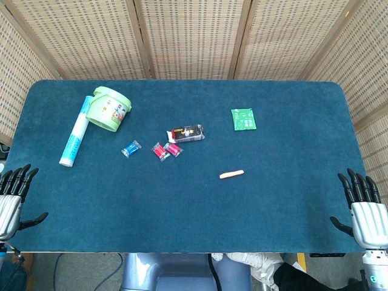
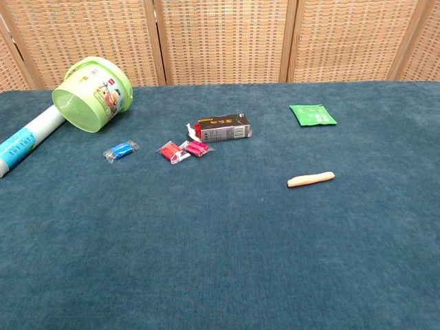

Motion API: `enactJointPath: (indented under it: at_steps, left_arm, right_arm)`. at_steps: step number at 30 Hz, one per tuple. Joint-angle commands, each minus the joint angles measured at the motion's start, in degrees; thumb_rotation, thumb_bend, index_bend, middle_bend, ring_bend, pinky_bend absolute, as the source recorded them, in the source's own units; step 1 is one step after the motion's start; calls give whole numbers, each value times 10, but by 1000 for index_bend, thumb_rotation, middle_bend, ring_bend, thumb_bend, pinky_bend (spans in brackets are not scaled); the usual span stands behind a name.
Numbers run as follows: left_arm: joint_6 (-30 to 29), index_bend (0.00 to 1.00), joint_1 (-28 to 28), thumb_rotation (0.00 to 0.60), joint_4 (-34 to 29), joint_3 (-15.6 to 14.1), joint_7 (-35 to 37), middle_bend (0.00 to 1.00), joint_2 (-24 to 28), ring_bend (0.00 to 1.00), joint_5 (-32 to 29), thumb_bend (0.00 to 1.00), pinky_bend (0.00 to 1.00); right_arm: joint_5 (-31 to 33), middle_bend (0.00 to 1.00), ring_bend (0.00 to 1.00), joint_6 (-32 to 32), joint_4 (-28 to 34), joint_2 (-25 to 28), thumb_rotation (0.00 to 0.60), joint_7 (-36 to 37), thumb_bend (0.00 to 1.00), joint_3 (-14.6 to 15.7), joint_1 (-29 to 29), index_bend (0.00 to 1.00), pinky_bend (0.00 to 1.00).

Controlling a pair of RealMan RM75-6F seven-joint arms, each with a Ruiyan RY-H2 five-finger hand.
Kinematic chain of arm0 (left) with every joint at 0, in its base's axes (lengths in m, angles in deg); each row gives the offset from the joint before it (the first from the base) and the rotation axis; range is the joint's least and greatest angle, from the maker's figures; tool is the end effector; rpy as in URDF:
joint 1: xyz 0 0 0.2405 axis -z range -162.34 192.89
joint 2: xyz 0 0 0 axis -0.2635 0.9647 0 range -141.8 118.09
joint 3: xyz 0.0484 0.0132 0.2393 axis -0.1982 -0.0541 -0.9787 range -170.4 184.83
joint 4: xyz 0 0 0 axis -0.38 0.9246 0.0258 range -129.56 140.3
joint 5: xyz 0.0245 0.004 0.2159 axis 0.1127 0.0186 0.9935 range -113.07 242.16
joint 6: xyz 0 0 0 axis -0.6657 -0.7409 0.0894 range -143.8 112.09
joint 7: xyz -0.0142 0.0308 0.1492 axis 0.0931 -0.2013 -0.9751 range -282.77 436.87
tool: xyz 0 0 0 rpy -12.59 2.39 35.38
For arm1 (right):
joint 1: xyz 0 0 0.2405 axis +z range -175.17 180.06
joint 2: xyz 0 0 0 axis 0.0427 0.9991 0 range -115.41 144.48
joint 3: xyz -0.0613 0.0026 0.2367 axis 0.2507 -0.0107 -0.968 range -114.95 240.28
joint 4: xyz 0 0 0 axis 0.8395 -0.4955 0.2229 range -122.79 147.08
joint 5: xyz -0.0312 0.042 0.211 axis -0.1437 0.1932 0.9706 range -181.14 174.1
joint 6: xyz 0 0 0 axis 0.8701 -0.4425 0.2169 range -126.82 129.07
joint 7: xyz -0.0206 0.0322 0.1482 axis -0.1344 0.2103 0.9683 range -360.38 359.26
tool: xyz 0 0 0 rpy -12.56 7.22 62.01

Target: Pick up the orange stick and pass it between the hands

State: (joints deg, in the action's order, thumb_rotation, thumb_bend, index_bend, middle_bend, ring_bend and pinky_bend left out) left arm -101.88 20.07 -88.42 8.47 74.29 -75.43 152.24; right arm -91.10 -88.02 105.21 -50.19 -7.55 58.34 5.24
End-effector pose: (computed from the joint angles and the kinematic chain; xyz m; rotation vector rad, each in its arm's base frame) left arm -0.2966 0.1828 0.1443 -1.4278 -0.8744 -0.8901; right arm -0.2964 -0.1837 0.1550 1.3633 -0.7692 0.8776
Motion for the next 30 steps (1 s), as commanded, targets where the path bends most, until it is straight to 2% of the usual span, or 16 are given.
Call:
enactJointPath:
  at_steps: [1, 9, 14, 16, 19, 23, 27, 30]
  left_arm:
    - [0, 0, 0, 600, 1, 0, 1, 0, 0, 0, -1, 0, 0]
    - [6, 0, 3, 600, 3, 2, -8, 0, -3, 0, -4, 0, 0]
    - [12, 0, 7, 600, 9, 7, -9, 0, -10, 0, -12, 0, 0]
    - [14, 0, 9, 600, 11, 10, -5, 0, -12, 0, -15, 0, 0]
    - [17, 0, 14, 600, 19, 16, 1, 0, -17, 0, -20, 0, 0]
    - [21, 0, 17, 600, 33, 20, -1, 0, -26, 0, -27, 0, 0]
    - [29, 0, 22, 600, 41, 26, -9, 0, -34, 0, -39, 0, 0]
    - [35, 0, 26, 600, 48, 29, -16, 0, -40, 0, -46, 0, 0]
  right_arm:
    - [0, 0, 0, 1, 0, -1, 600, -2, 0, 0, 0, 0, 0]
    - [8, 0, 0, 12, -2, -4, 600, 1, 0, -2, 5, 0, 0]
    - [4, 0, 0, 44, -9, -12, 600, -23, 0, -11, 33, 0, 0]
    - [1, 0, 0, 73, -8, -13, 600, -30, 0, -19, 58, 3, 0]
    - [-1, 0, 0, 134, -14, -14, 600, -21, 0, -38, 111, 60, 0]
    - [12, 0, 0, 248, -36, -27, 600, 29, 6, -65, 197, 145, 0]
    - [50, 0, 0, 355, -59, -59, 600, 83, 132, -94, 277, 231, 0]
    - [68, 0, 0, 398, -77, -89, 600, 91, 204, -104, 315, 276, 0]
